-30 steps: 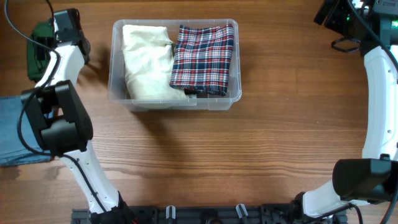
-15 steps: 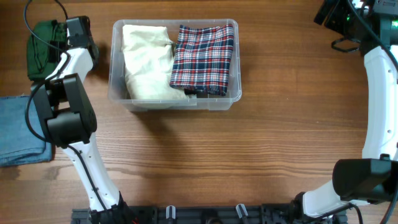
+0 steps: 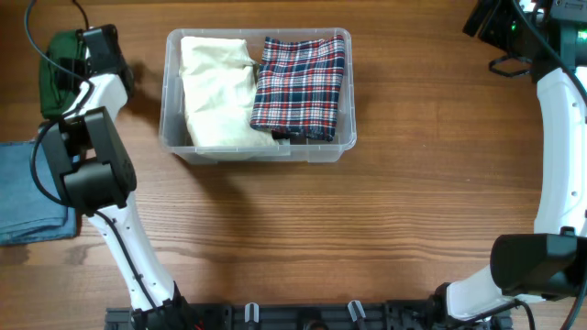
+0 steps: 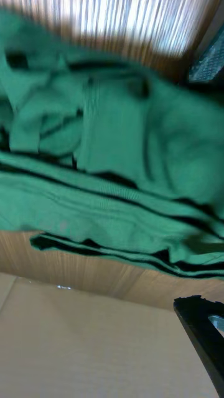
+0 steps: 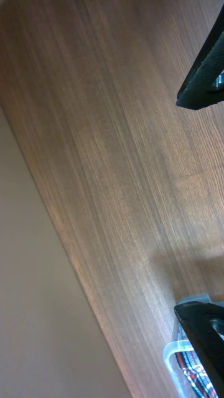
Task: Pack container
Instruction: 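Grasp the green garment with the left gripper and lift it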
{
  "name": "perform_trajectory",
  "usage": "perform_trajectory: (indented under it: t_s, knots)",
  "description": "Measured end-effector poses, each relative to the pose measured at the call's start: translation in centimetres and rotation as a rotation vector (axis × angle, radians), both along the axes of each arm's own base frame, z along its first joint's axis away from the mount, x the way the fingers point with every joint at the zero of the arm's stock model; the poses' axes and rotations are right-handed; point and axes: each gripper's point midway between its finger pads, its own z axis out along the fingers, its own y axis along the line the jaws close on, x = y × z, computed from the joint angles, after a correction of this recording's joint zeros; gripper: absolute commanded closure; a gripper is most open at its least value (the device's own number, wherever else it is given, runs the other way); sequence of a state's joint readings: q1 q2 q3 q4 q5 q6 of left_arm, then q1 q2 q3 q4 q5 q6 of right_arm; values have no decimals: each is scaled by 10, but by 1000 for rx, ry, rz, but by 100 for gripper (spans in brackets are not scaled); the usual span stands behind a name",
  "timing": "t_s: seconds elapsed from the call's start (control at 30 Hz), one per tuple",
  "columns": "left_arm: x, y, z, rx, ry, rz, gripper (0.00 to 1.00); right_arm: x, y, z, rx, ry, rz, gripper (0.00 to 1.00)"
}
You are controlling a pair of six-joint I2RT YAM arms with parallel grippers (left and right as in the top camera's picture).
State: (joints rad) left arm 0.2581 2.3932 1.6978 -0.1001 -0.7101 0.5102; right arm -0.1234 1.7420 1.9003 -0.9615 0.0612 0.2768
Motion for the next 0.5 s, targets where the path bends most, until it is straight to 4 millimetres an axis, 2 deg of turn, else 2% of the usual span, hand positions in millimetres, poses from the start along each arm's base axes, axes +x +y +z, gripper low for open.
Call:
perform_trajectory:
  t_s: [0.27, 0.47, 0.5]
  knots:
    - [2, 15, -2, 25, -21, 18, 2, 0, 0, 0, 0, 0, 0, 0]
    - [6, 18, -5, 47, -36, 24, 17, 0, 0, 0, 0, 0, 0, 0]
    - [7, 18, -6, 48, -41, 25, 23, 0, 0, 0, 0, 0, 0, 0]
